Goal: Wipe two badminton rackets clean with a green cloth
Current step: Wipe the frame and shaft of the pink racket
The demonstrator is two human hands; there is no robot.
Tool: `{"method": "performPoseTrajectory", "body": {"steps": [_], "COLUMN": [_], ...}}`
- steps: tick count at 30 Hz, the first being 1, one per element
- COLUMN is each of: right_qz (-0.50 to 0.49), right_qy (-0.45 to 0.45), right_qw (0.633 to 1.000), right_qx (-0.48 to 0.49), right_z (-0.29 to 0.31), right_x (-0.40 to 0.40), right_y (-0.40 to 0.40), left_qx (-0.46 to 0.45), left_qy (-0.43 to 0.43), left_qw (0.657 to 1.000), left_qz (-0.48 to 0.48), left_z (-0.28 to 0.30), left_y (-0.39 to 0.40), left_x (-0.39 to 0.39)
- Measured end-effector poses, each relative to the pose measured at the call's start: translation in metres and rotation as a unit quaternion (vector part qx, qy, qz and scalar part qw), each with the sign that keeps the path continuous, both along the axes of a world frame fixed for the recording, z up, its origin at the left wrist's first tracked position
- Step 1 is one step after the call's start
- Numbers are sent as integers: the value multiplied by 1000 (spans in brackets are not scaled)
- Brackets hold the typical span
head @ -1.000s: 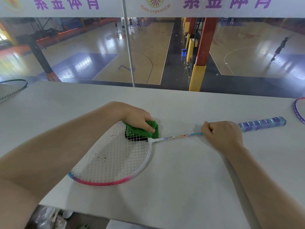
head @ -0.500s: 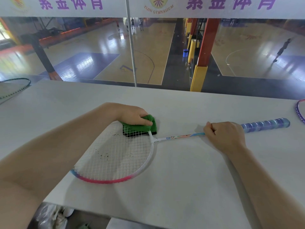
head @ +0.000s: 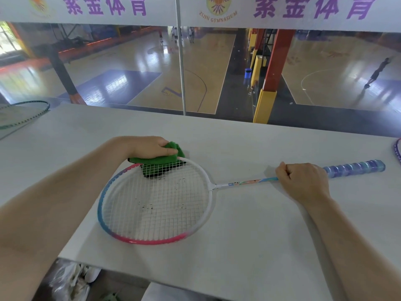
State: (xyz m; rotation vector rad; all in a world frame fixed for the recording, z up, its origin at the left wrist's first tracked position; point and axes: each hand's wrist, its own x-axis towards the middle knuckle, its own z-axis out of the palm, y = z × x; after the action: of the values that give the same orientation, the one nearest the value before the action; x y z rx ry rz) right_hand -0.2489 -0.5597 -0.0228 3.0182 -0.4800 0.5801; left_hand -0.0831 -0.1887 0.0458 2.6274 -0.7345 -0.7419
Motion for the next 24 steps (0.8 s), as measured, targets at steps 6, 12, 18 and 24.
{"method": "performPoseTrajectory", "body": {"steps": [6,12,18,24], "right_qz": [1,-8,-35,-50], "right_qy": [-2,0,16,13], "right_qw": [1000,1000,999,998], "right_qx": [3,5,18,37], "right_z": [1,4,12,19], "right_x": [-1,-3,-8,-22], "right_y": [3,4,8,6], "left_qx": [-3,-44,-135,-397], "left_qy": [6,-27,-17,149], "left_qw": [999,992,969,818], "left_qz": [45,112,208,388], "left_z": [2,-1,-8,-11], "left_y": [36,61,75,86], "left_x": [-9,-17,-20,-32]}}
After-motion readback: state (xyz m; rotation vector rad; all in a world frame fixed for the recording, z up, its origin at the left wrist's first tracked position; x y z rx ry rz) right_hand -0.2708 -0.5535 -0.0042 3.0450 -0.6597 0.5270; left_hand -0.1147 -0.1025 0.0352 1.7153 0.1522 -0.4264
